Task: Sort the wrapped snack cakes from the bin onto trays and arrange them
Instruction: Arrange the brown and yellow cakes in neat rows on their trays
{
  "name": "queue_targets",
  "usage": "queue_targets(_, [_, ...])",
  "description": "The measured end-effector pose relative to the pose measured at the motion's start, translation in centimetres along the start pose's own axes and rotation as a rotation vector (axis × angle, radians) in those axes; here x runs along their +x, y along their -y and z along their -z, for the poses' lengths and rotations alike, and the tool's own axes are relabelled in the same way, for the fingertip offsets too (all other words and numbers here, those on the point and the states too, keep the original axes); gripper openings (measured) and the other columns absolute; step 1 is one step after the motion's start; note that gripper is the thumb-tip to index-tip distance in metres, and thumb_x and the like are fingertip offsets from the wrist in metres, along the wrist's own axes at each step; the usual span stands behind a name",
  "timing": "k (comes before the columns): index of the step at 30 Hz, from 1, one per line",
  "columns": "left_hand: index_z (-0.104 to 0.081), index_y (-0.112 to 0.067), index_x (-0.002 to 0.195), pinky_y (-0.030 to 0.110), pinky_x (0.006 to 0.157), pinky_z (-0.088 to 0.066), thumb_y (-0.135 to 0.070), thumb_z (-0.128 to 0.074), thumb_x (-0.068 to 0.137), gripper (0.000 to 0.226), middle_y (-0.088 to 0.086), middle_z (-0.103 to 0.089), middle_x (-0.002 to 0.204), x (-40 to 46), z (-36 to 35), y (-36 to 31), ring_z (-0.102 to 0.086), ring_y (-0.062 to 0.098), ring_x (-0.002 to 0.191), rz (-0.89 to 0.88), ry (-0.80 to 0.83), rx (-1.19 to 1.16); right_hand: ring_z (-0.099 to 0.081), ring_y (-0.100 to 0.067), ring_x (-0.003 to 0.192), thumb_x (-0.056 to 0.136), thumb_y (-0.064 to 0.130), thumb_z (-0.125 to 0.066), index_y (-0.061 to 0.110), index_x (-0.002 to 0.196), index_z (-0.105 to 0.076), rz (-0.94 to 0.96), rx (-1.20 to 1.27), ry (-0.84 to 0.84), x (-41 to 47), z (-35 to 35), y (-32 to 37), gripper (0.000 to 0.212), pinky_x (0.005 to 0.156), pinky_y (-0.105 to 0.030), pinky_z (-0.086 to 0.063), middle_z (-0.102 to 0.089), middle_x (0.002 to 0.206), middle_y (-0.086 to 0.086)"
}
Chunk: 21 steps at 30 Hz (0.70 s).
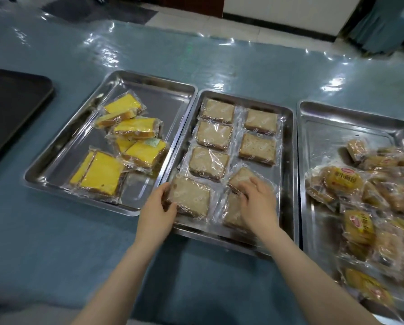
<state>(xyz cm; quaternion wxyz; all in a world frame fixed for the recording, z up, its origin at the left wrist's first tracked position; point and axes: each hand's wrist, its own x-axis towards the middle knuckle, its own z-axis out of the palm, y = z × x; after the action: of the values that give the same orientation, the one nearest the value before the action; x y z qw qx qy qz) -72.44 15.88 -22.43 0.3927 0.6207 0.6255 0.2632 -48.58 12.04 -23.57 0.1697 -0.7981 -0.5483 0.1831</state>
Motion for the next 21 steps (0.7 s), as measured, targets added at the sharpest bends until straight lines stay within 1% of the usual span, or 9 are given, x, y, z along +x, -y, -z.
queue_targets(2, [-0.047,-0.022,0.135,0.029,0.104,-0.034,-0.011,-0.061,0.085,0.053,-0.003,-0.042,0.142,-0.3,-0.6,-0.6,-0.04,0.013,0.129,-0.173,-0.028,0.18,-0.04,-0.022,0.128,0.09,0.019,-0.058,0.026,0.125,-0.06,-0.04,-0.041,-0.03,-0.2,0.3,-0.9,0.035,0.108,-0.045,-0.032,-0.048,0.137,-0.001])
queue_targets(5, [-0.044,-0.026,0.137,0.031,0.111,-0.021,-0.014,-0.056,0.086,0.054,-0.003,-0.032,0.151,-0.4,-1.6,-1.6,-0.023,0.016,0.14,-0.317,0.018,0.271,-0.049,-0.02,0.116,0.09,0.018,-0.059,0.027,0.121,-0.064,-0.025,-0.087,-0.057,-0.2,0.7,-1.6,0.033,0.097,-0.044,-0.041,-0.057,0.124,0.004])
queue_targets(8, [-0.032,-0.029,0.144,0.035,0.115,-0.009,-0.026,-0.049,0.092,0.055,0.0,-0.021,0.155,0.4,-2.9,-1.9,-0.007,0.02,0.144,-0.325,0.188,0.378,-0.054,-0.024,0.112,0.09,0.007,-0.055,0.022,0.117,-0.068,0.006,-0.121,-0.136,0.8,1.3,-1.7,0.033,0.093,-0.043,-0.045,-0.065,0.119,0.0])
queue_targets(11, [-0.02,-0.03,0.147,0.044,0.115,-0.001,-0.035,-0.041,0.095,0.056,0.003,-0.008,0.158,0.7,-4.3,-0.9,0.003,0.028,0.145,-0.314,0.313,0.626,-0.052,-0.025,0.119,0.089,0.002,-0.052,0.022,0.121,-0.065,-0.002,-0.16,-0.117,2.1,1.6,-2.2,0.04,0.101,-0.047,-0.04,-0.065,0.124,-0.001])
queue_targets(14, [-0.012,-0.028,0.149,0.04,0.111,0.012,-0.037,-0.033,0.095,0.059,0.005,0.003,0.159,0.1,-5.0,0.4,0.011,0.028,0.144,-0.337,0.325,0.776,-0.035,-0.026,0.136,0.094,0.012,-0.051,0.019,0.138,-0.05,0.013,-0.182,0.027,2.5,1.3,-2.6,0.045,0.113,-0.042,-0.029,-0.048,0.144,-0.001])
queue_targets(16, [-0.008,-0.029,0.15,0.038,0.109,0.014,-0.038,-0.032,0.094,0.061,0.004,0.006,0.159,0.2,-5.0,0.7,0.013,0.027,0.144,-0.351,0.319,0.785,-0.029,-0.025,0.14,0.095,0.018,-0.052,0.018,0.141,-0.045,0.02,-0.117,0.021,1.8,0.9,-2.8,0.046,0.116,-0.037,-0.022,-0.041,0.149,-0.002])
queue_targets(17, [-0.007,-0.03,0.15,0.038,0.109,0.014,-0.038,-0.032,0.094,0.061,0.004,0.006,0.159,0.3,-5.0,0.7,0.014,0.027,0.143,-0.359,0.325,0.79,-0.03,-0.024,0.14,0.095,0.019,-0.053,0.018,0.139,-0.048,0.022,-0.08,-0.013,1.1,0.8,-2.8,0.044,0.115,-0.034,-0.021,-0.041,0.148,-0.001])
queue_targets(19, [-0.005,-0.029,0.15,0.038,0.111,0.013,-0.039,-0.03,0.095,0.062,0.004,0.007,0.159,0.3,-5.0,0.6,0.015,0.026,0.143,-0.371,0.333,0.801,-0.041,-0.019,0.13,0.092,0.024,-0.058,0.02,0.128,-0.058,0.032,-0.005,-0.078,-0.6,0.4,-2.9,0.036,0.107,-0.026,-0.026,-0.049,0.136,0.005])
queue_targets(21, [-0.003,-0.029,0.15,0.038,0.112,0.013,-0.038,-0.028,0.095,0.061,0.004,0.008,0.158,0.2,-5.1,0.5,0.015,0.025,0.143,-0.376,0.336,0.804,-0.043,-0.012,0.12,0.085,0.04,-0.064,0.026,0.121,-0.061,0.049,0.023,-0.036,-2.2,0.4,-3.0,0.039,0.1,-0.024,-0.029,-0.049,0.123,0.012])
